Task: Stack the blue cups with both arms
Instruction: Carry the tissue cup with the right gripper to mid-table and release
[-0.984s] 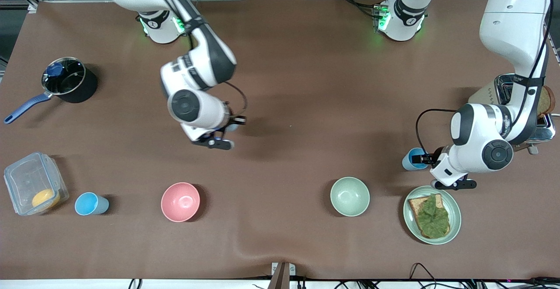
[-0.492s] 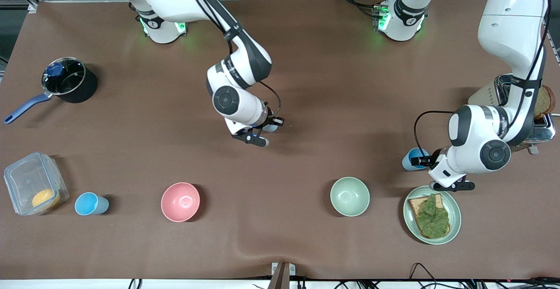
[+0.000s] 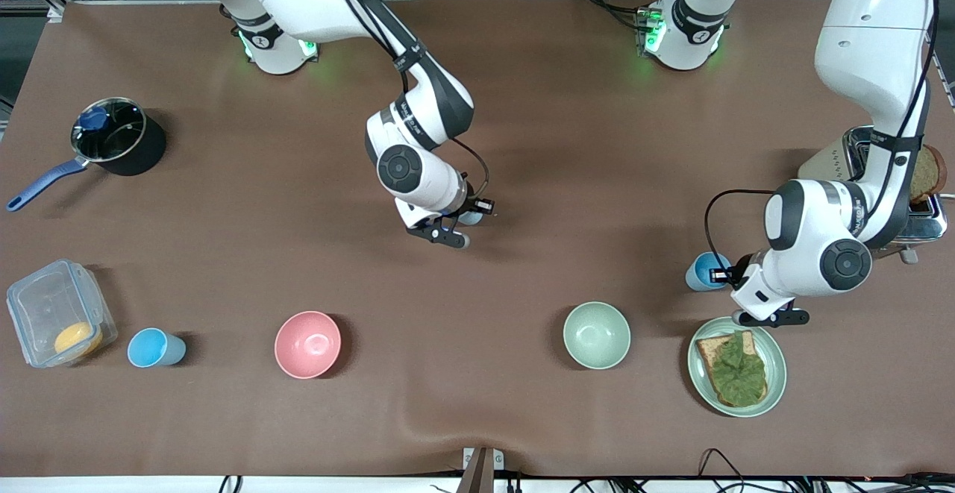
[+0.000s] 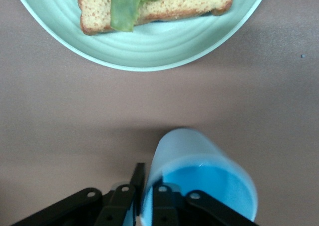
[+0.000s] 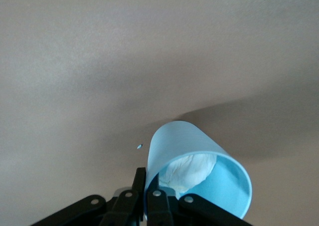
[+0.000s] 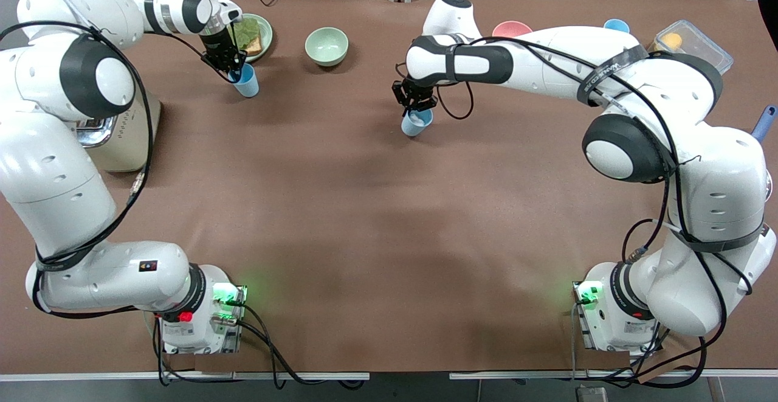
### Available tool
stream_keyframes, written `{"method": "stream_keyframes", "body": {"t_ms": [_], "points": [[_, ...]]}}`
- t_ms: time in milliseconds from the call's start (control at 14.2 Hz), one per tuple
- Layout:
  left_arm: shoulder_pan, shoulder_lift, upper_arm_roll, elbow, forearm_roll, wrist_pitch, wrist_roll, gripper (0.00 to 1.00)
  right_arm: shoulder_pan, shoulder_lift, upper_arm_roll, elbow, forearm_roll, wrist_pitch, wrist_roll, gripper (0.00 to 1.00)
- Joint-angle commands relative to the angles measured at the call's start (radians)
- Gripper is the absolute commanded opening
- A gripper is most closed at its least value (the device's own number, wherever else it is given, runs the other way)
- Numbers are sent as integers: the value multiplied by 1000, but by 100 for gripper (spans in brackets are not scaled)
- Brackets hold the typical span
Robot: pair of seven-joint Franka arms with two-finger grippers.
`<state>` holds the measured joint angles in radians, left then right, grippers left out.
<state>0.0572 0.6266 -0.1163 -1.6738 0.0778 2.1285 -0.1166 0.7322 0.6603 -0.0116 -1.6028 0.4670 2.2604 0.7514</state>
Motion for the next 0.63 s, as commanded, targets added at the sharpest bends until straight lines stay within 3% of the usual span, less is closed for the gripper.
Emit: {"method": "stream_keyframes", "body": {"t_ms": [0,351,562], "points": [[4,5,-3,16,-15,2,8,0,16,13,-14,27,6,-1,11,100],[9,-4,-3,12,-15,1,5,0,9,-14,-22,53,2,-45,6,100],[10,-42,-3,14,-50,-2,0,0,-5,-51,-60,112,-5,-180,5,100]]}}
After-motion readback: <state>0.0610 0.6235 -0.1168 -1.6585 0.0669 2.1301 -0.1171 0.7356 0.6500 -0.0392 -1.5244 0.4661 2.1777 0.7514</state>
